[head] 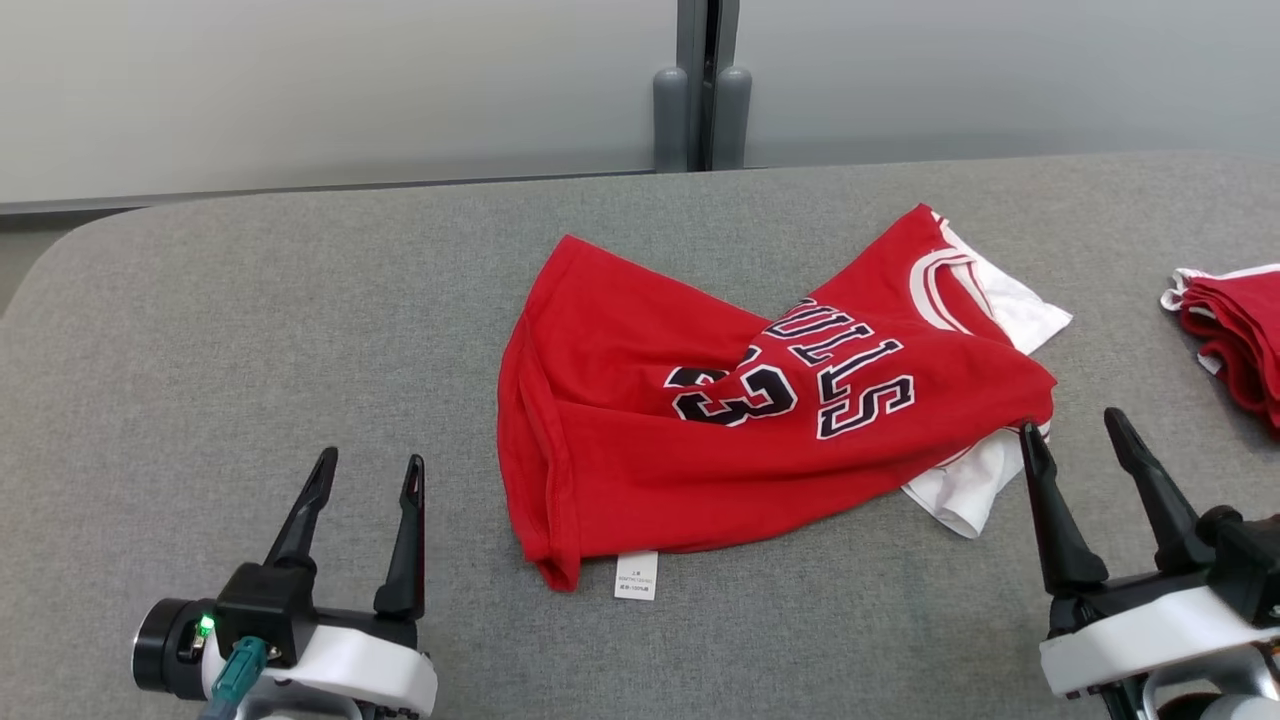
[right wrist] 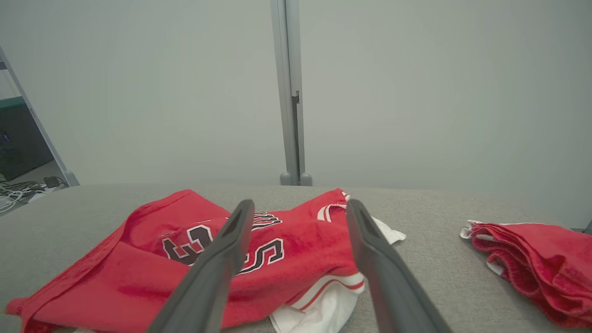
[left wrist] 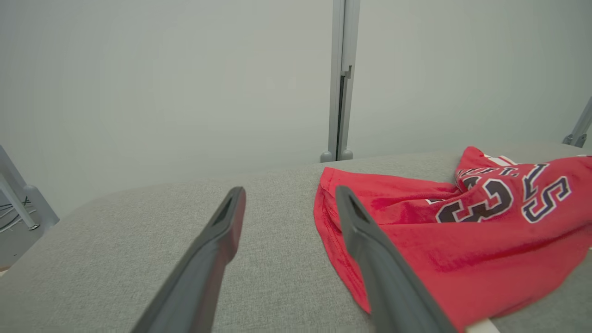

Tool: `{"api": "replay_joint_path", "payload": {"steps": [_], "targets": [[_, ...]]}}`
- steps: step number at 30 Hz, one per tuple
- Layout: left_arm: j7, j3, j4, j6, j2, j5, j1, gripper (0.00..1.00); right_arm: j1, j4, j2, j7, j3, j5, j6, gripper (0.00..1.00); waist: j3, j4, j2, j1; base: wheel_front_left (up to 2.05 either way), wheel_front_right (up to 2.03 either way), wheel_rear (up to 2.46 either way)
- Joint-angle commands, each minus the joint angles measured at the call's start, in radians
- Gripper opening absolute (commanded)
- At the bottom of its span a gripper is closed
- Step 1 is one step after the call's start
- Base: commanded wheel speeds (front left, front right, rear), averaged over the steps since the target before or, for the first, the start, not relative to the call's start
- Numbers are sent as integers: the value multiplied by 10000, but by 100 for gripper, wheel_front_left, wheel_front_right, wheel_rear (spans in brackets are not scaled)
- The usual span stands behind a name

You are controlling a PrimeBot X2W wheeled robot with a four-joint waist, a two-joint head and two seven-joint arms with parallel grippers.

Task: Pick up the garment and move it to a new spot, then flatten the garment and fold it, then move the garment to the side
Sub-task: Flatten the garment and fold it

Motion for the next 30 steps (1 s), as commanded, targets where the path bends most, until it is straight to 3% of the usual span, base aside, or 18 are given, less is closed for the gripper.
{"api": "replay_joint_path", "payload": {"steps": [1, 30], "targets": [[40, -6, -66, 56, 65, -69, 118, 100, 150, -87, 49, 59, -12, -92, 0, 100, -87, -35, -1, 0, 0, 0, 0], [196, -188, -394, 208, 230, -204, 178, 100, 228, 10, 269, 88, -11, 28, 0, 100, -34, -49, -1, 0, 0, 0, 0]]}}
